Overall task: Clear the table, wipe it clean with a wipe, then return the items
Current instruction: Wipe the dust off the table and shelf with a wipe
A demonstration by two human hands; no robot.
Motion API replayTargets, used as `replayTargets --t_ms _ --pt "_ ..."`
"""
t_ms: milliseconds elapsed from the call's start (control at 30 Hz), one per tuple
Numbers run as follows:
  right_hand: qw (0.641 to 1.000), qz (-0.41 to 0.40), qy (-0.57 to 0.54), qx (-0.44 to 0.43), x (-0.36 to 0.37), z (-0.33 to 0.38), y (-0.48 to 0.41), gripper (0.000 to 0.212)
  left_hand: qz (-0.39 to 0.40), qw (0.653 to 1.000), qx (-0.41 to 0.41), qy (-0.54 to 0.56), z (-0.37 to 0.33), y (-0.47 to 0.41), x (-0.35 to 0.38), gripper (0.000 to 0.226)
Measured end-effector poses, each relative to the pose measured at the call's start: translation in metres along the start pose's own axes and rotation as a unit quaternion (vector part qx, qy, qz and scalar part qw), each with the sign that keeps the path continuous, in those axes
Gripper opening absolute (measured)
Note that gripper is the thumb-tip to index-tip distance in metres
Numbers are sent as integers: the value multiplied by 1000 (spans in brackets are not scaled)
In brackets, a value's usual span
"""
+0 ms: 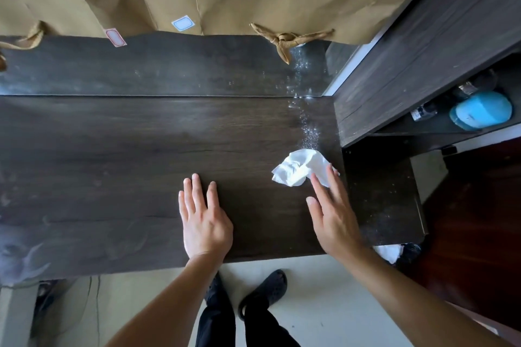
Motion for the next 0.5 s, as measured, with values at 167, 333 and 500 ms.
replayTargets --t_ms 167,333,500 --pt "981 95 164 41 29 22 -50 88 3 1000 -2 -3 -3 -1 -1 47" --pt "957 123 216 148 20 21 -113 91 3 1000 -2 -14 -1 -1 1 48" --pt "965 169 203 -8 20 32 -15 96 4 1000 -2 -14 -1 -2 0 50"
Point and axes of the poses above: each hand's wrist, its own y-axis away from the middle knuckle, its own x-axis out of the palm, z = x × y, the point moved 3 cm from there along -y, towards the middle knuckle, and after that the axes turned 12 degrees about x, right-handed, at the moved point
